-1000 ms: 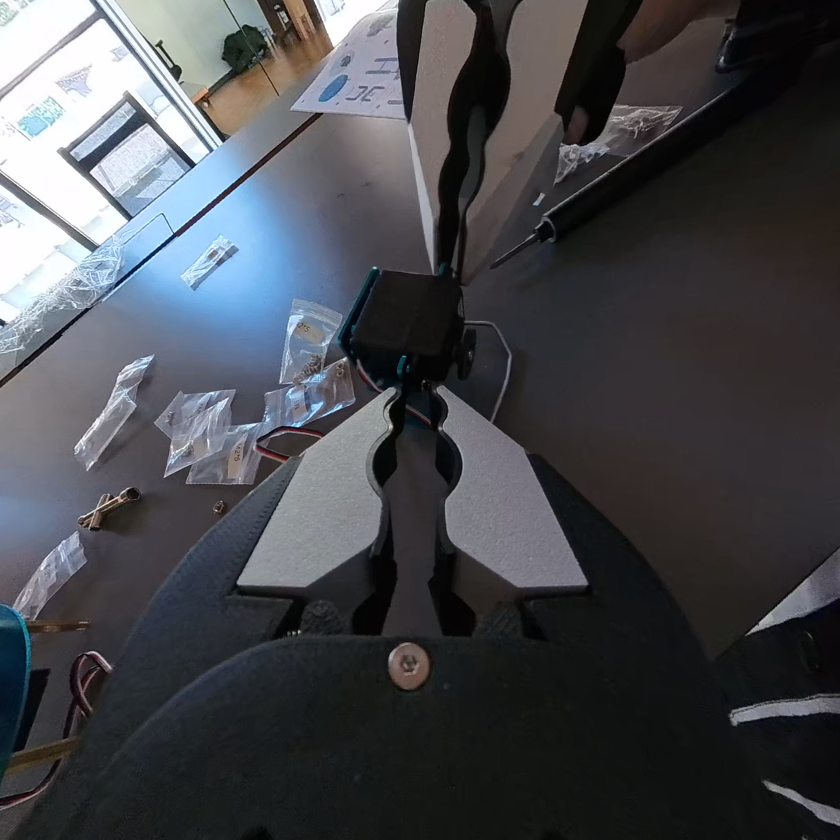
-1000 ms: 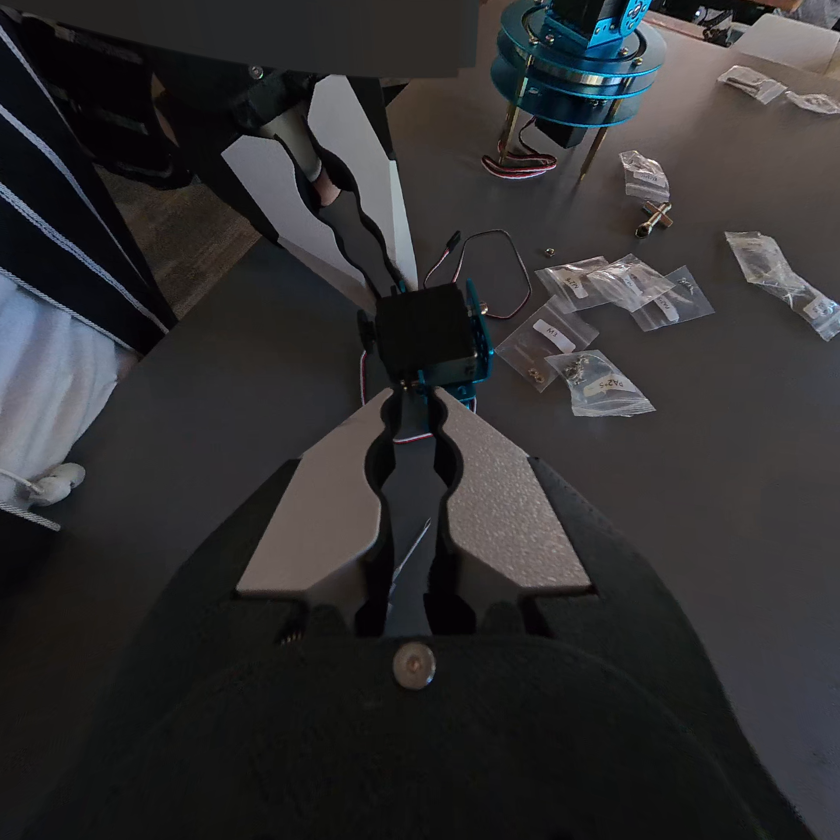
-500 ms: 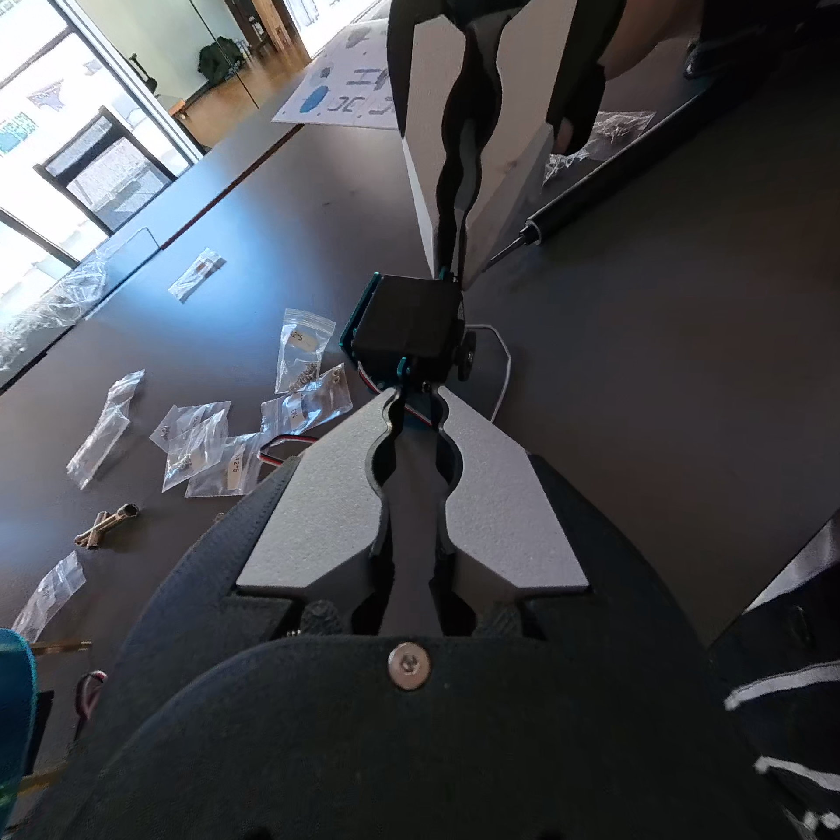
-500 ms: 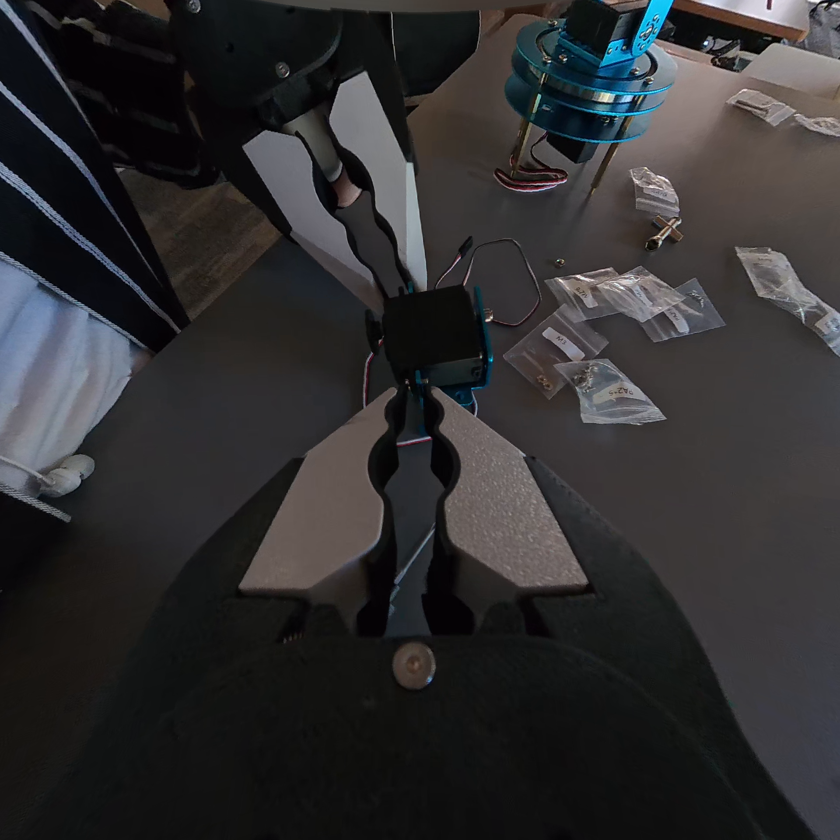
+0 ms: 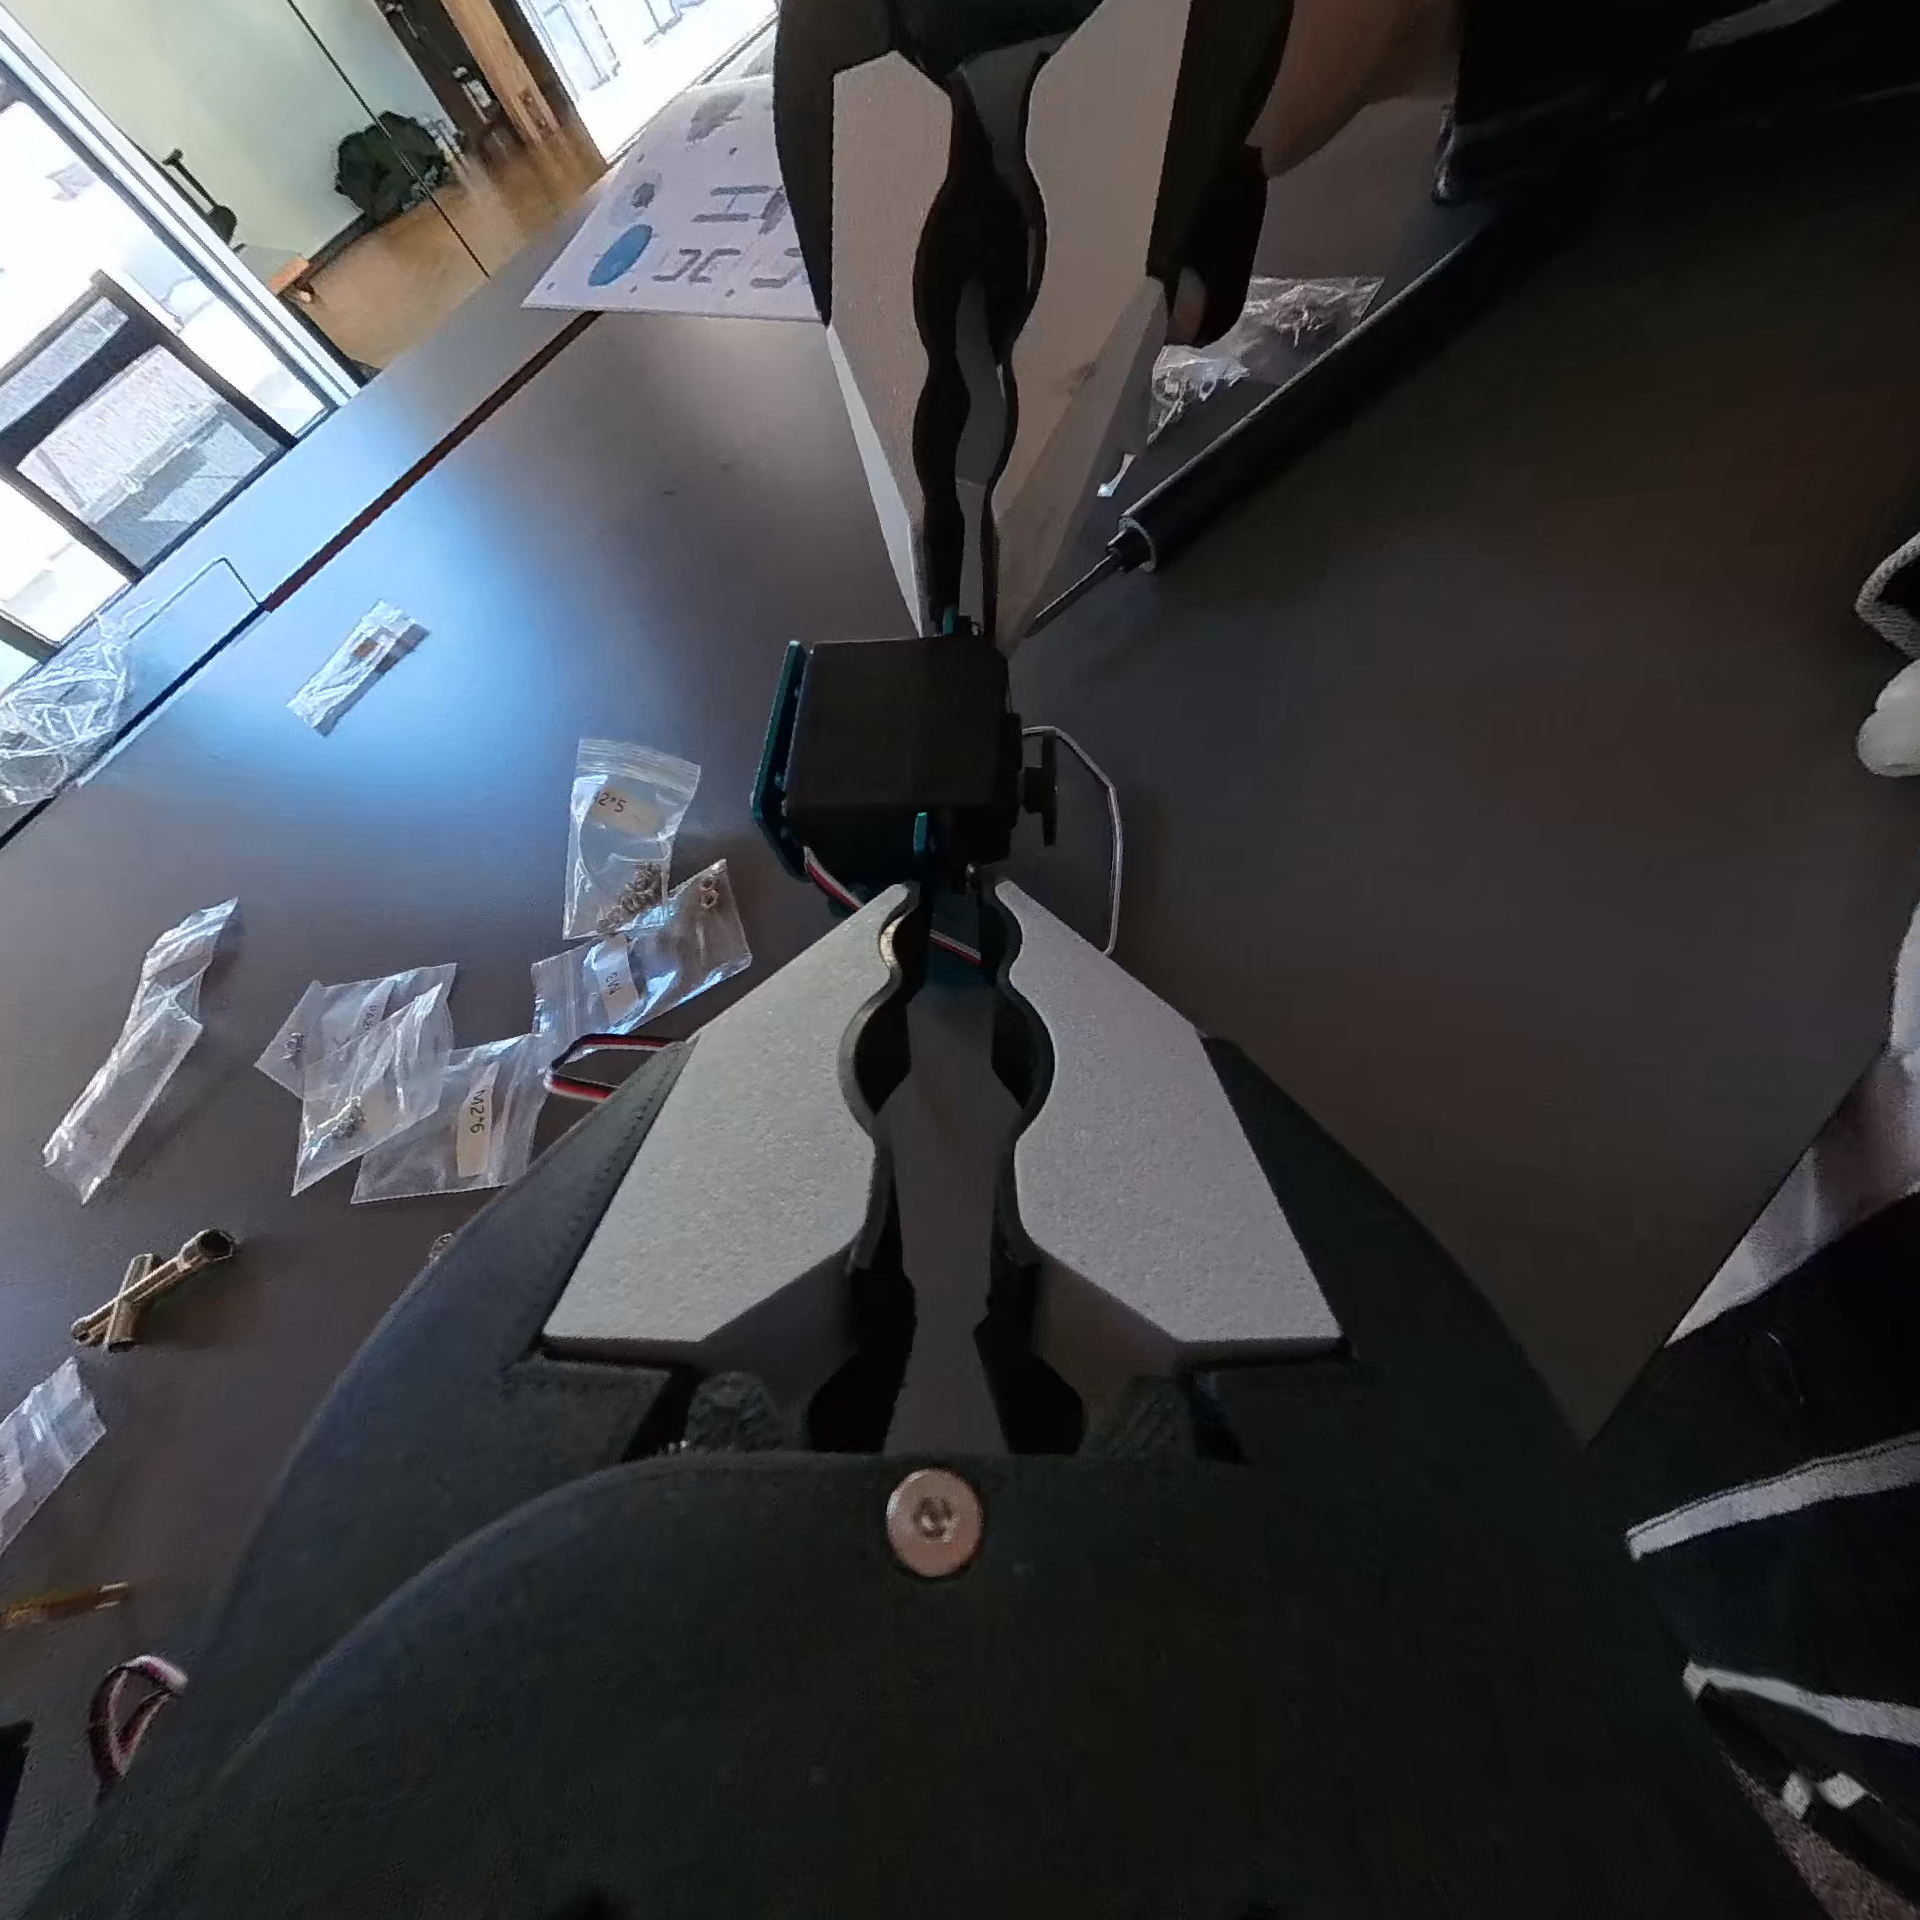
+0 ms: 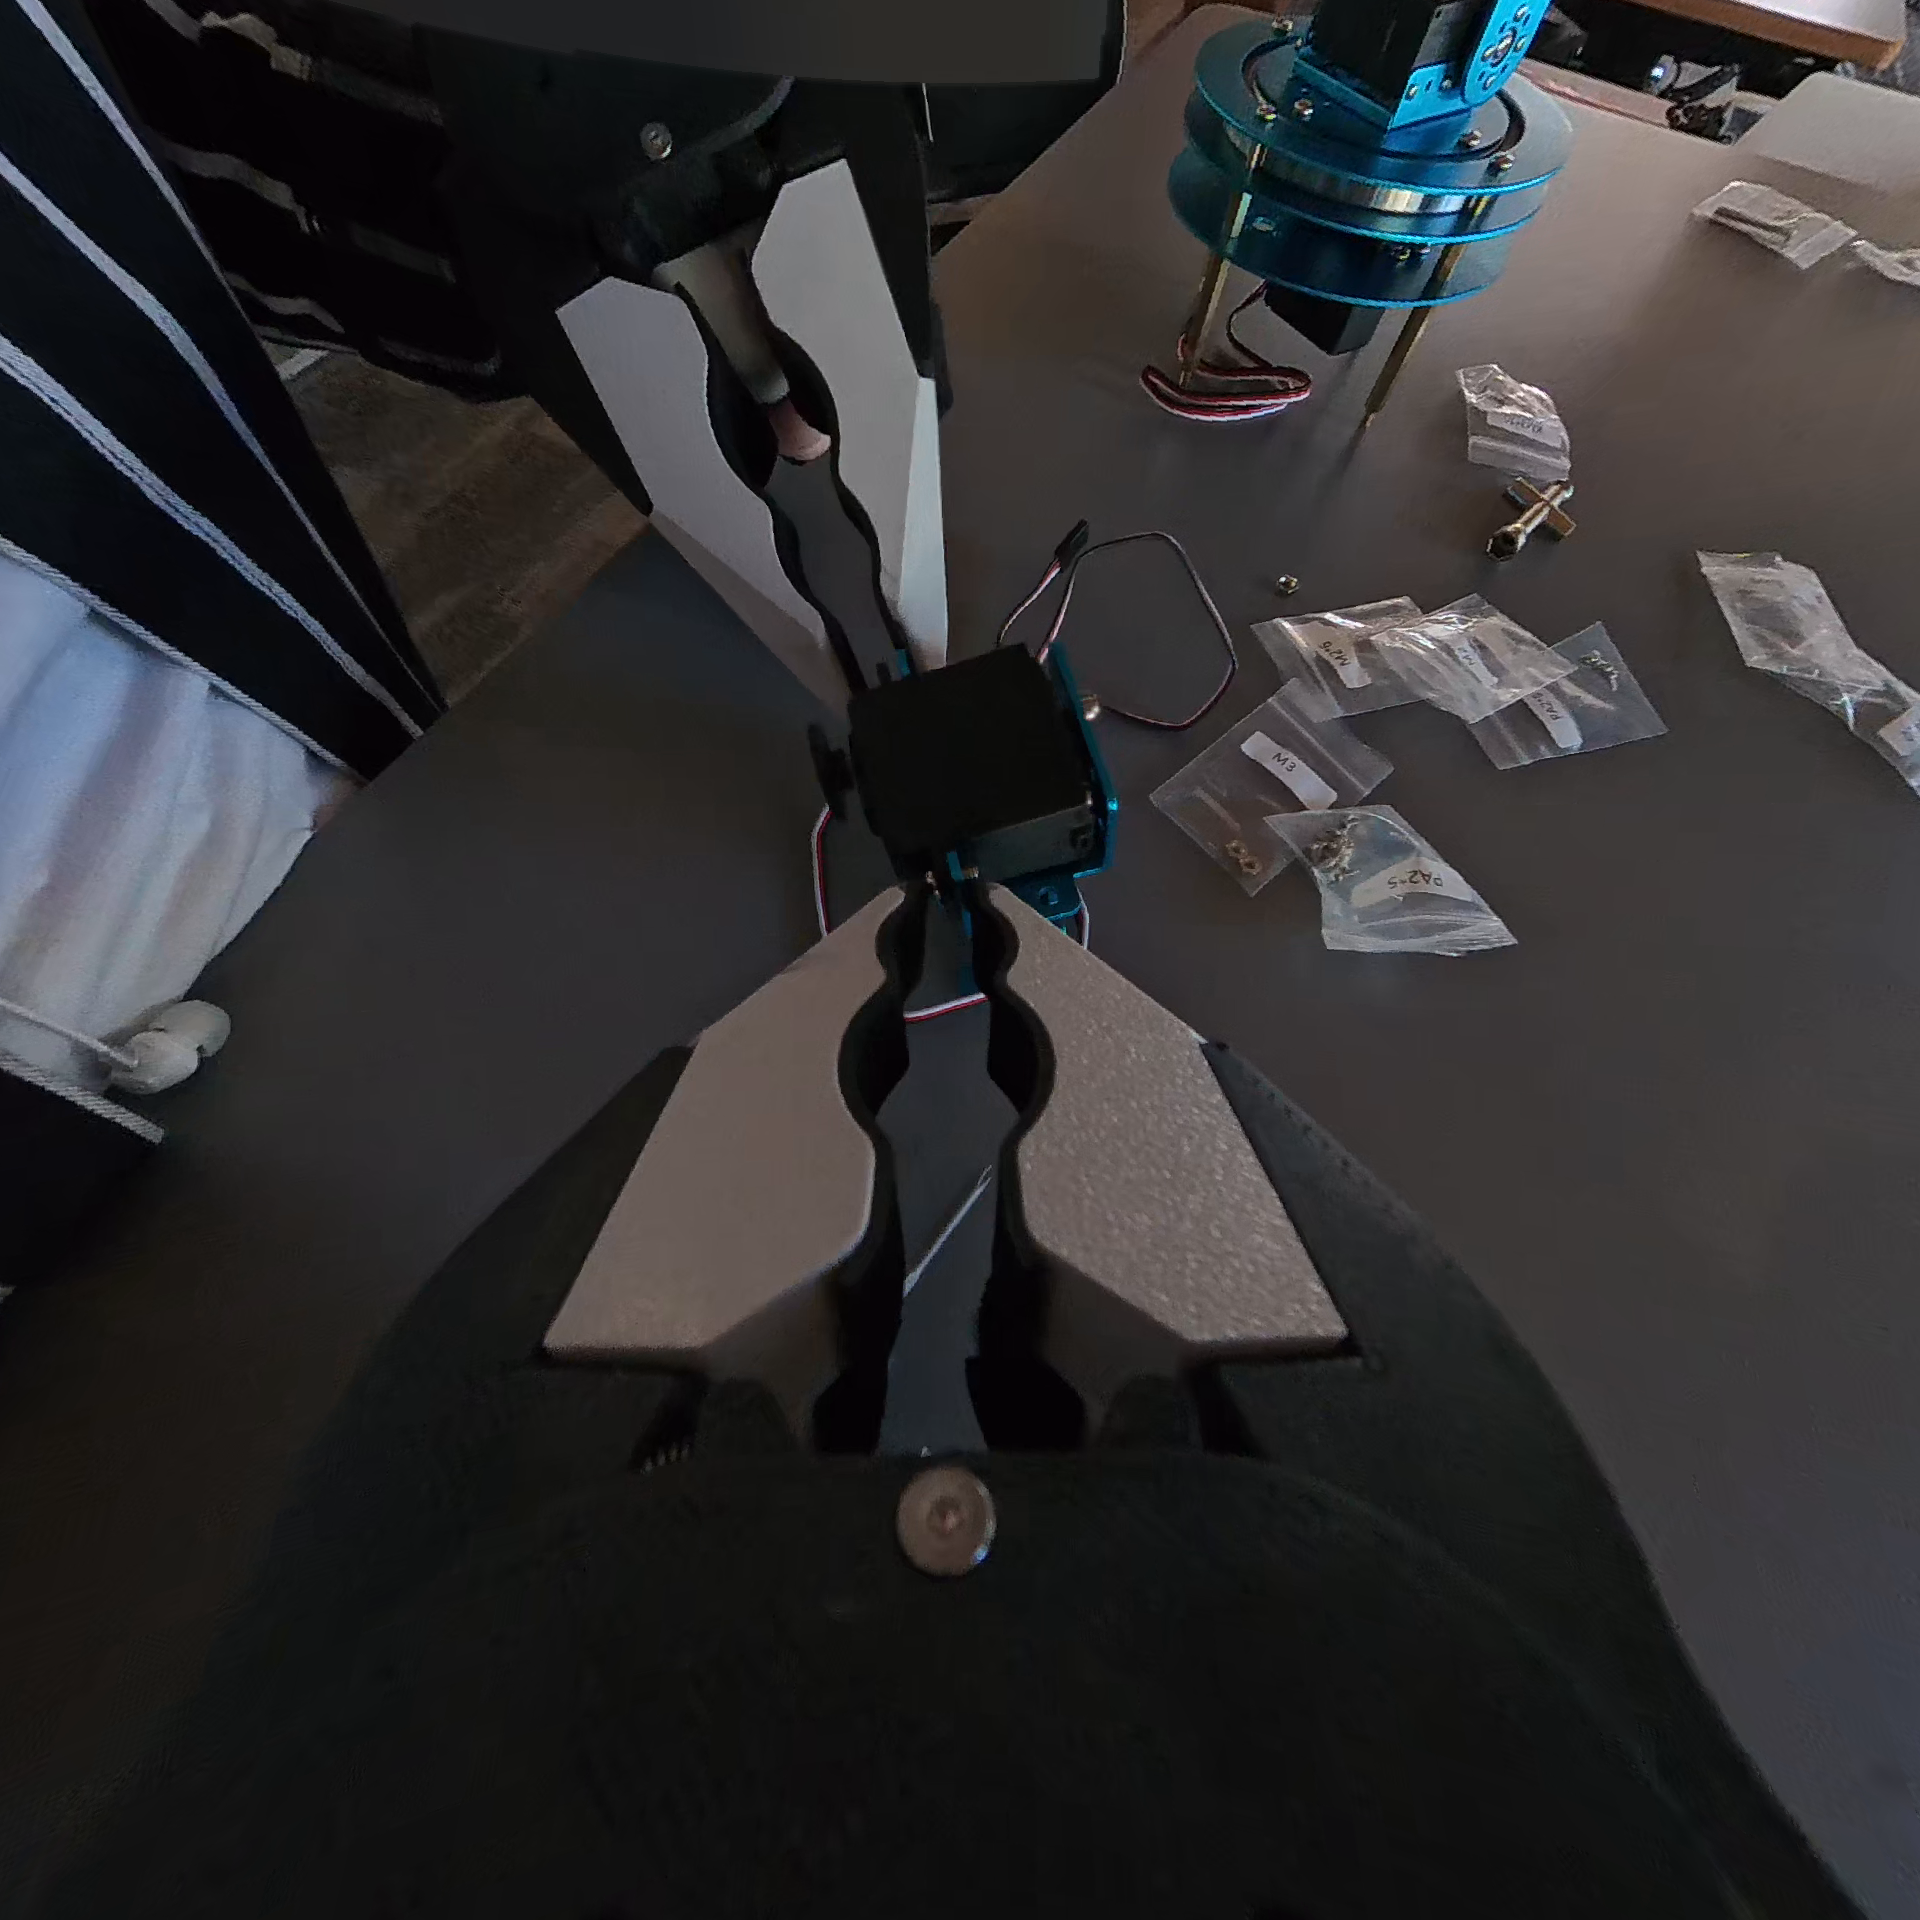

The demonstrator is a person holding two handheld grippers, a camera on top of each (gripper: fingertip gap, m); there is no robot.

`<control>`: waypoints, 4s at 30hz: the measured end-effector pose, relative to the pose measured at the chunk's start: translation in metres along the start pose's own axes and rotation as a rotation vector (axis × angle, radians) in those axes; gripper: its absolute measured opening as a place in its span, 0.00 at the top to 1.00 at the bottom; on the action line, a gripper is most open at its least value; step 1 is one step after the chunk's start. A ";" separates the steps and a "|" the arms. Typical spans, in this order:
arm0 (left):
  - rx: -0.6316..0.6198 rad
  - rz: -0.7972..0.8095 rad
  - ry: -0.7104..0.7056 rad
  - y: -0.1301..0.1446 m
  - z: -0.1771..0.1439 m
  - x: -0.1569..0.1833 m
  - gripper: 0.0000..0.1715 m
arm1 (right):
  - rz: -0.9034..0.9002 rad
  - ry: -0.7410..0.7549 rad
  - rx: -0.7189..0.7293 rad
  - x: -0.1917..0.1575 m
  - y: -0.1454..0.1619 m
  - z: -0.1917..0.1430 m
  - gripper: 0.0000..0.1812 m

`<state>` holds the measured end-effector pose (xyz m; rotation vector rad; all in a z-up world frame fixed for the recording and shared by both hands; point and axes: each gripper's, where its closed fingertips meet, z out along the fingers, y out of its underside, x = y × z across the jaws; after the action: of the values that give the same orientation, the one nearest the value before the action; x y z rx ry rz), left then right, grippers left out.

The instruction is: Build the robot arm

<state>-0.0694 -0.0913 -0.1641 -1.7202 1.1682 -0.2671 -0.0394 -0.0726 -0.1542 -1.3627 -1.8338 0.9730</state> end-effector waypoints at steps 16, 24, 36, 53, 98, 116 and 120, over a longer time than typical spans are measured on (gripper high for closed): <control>0.009 -0.021 0.017 -0.001 0.001 0.001 0.96 | -0.086 0.073 -0.013 0.003 -0.022 -0.001 0.69; 0.007 0.005 -0.013 -0.001 0.002 0.001 0.96 | -0.098 0.015 -0.119 0.002 -0.022 0.022 0.68; 0.044 -0.067 -0.018 -0.008 0.006 0.008 0.96 | -0.074 0.173 -0.128 -0.005 -0.032 0.001 0.72; 0.063 -0.202 0.011 -0.016 -0.017 -0.027 0.88 | 0.522 0.558 0.081 -0.004 -0.009 -0.013 0.74; 0.190 0.089 0.826 -0.033 0.017 -0.008 0.73 | 0.272 0.382 0.055 -0.006 -0.003 -0.011 0.76; 0.162 0.047 0.809 -0.019 0.017 -0.010 0.72 | 0.288 0.400 0.084 -0.002 -0.003 -0.009 0.78; 0.168 0.051 0.810 -0.019 0.016 -0.011 0.72 | 0.276 0.412 0.080 -0.001 -0.003 -0.008 0.77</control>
<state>-0.0538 -0.0721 -0.1523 -1.4528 1.6940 -1.0685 -0.0338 -0.0723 -0.1476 -1.6538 -1.3134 0.8125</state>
